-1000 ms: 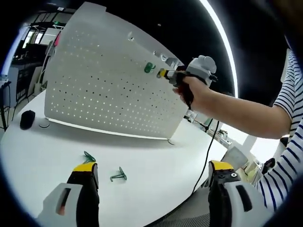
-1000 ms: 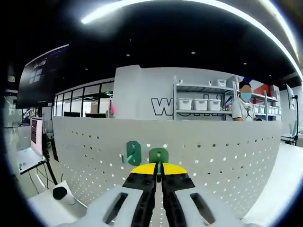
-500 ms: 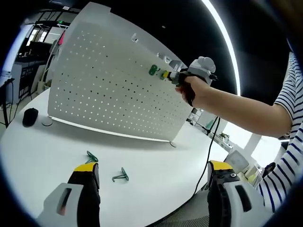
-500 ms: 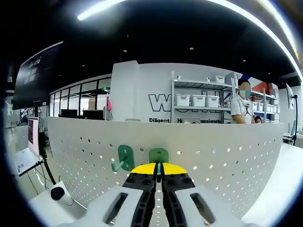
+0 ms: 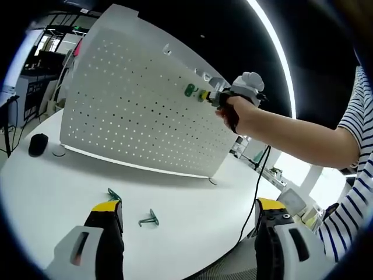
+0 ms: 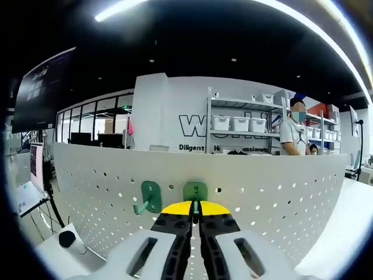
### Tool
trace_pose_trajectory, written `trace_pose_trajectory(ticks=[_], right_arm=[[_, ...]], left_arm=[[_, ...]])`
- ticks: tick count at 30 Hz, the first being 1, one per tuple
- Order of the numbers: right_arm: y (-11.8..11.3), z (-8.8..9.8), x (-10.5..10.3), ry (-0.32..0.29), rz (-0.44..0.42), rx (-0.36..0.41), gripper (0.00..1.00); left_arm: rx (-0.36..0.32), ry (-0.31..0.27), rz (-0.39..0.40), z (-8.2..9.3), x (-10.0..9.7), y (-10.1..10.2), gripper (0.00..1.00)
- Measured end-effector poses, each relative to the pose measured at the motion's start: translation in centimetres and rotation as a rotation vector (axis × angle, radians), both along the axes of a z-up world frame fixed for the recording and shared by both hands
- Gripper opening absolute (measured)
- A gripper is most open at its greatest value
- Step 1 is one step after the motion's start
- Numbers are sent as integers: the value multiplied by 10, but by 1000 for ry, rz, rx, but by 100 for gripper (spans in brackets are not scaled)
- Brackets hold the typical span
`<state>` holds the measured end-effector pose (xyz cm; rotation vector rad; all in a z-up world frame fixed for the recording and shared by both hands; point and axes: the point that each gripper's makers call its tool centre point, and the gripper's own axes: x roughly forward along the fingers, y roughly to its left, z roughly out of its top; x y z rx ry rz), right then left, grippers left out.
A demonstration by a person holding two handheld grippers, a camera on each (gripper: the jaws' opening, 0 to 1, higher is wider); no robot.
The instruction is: Insert the hook assembly into the mounting plate slot until the hook locks in place.
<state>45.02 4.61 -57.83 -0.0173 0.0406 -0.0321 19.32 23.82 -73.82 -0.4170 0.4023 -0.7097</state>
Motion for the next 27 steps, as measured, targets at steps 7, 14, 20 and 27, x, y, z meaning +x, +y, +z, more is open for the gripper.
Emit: trace_pose_trajectory(ticks=[7, 14, 20, 27], right_arm=[[2, 0, 3, 0, -8, 1, 0], [1, -6, 5, 19, -19, -1, 0], [0, -7, 6, 24, -19, 9, 0], [0, -12, 6, 67, -14, -8, 1]], left_arm=[[-5, 0, 2, 1, 0, 0, 95], [-3, 0, 2, 0, 0, 1, 95], [-6, -2, 5, 0, 1, 1, 96], [10, -4, 1, -1, 0, 1, 97]])
